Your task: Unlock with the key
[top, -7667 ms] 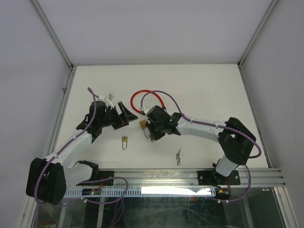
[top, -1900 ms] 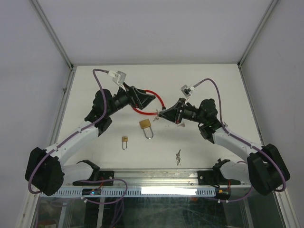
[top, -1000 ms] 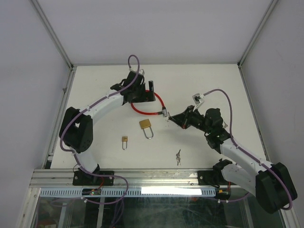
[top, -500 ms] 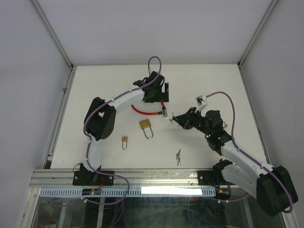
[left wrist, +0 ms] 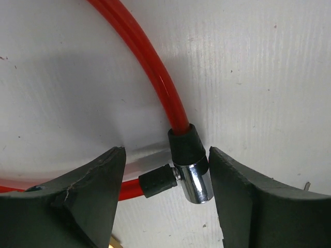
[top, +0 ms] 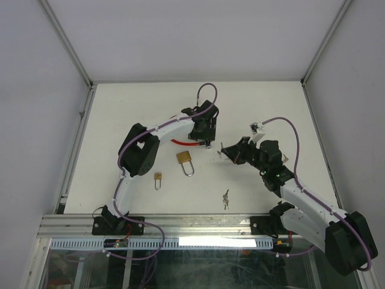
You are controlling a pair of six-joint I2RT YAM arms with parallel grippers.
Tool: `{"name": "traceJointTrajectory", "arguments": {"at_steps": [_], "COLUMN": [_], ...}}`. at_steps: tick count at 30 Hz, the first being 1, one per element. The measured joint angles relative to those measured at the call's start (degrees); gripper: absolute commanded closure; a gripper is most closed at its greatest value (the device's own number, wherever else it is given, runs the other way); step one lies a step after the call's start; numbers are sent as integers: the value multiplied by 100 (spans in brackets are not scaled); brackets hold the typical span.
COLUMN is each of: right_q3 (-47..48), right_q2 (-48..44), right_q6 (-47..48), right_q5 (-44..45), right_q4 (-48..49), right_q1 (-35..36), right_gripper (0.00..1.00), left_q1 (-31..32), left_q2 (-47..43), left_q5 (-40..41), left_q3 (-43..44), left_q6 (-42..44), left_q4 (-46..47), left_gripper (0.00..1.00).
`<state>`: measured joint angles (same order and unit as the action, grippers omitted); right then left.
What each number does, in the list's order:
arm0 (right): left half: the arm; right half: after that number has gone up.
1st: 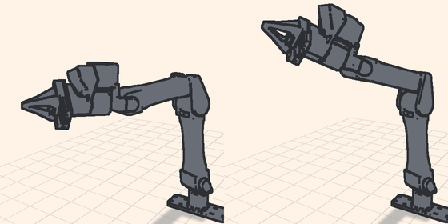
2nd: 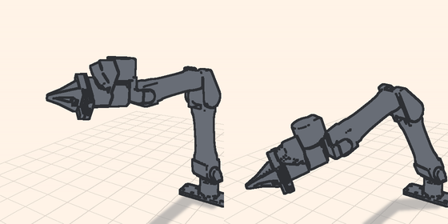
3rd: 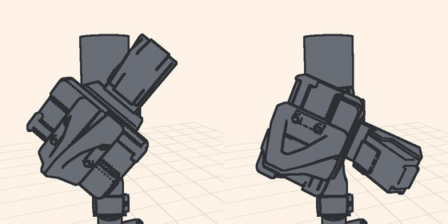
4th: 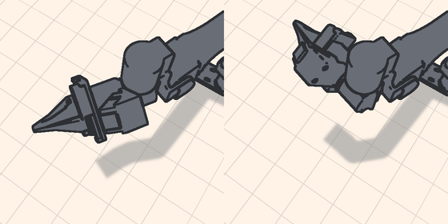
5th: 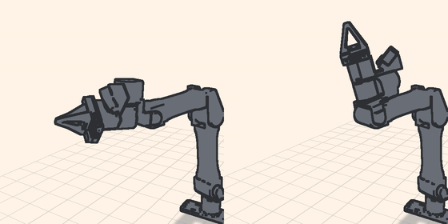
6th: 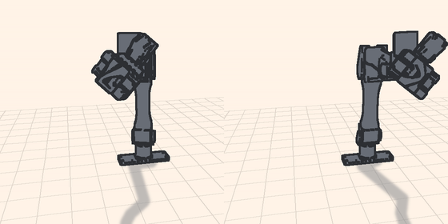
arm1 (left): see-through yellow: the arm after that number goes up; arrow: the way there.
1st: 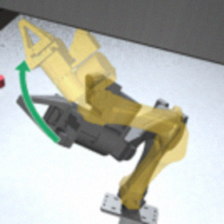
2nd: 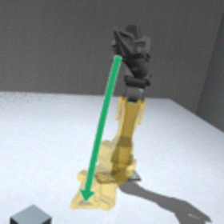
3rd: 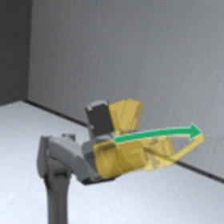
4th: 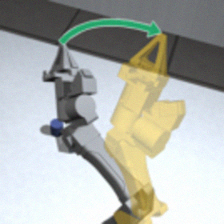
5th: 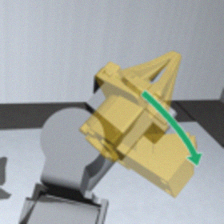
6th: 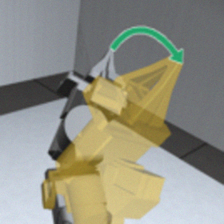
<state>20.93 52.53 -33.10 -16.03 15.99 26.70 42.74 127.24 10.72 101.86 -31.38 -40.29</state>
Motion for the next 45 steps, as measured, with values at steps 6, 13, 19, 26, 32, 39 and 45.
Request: {"name": "traceJointTrajectory", "arguments": {"at_steps": [6,13,19,26,32,39,45], "right_q3": [-7,-33,-61,-46,243,654,927], "right_q2": [0,0,144,588,1141,1912,2507], "right_q6": [-11,-46,-55,-76,-140,-439,-719], "right_q5": [20,37,9,-144,-437,-1049,-1429], "right_q4": [-4,2,133,260,411,894,1207], "right_q1": [0,0,0,0,0,2,13], "right_gripper": [100,100,100,100,100,100,100], "left_q1": [39,83,35,-221,-501,-662,-719], "left_q2": [149,251,240,-44,-758,-1532,-1840], "left_q5": [50,164,205,-44,-358,-732,-992], "left_q3": [140,264,264,-105,-767,-1270,-1554], "left_q6": [-50,-92,-247,-490,-737,-1058,-1239], "left_q4": [-72,-136,-170,-4,315,835,1130], "left_gripper": [48,72,98,100,100,100,100]}}
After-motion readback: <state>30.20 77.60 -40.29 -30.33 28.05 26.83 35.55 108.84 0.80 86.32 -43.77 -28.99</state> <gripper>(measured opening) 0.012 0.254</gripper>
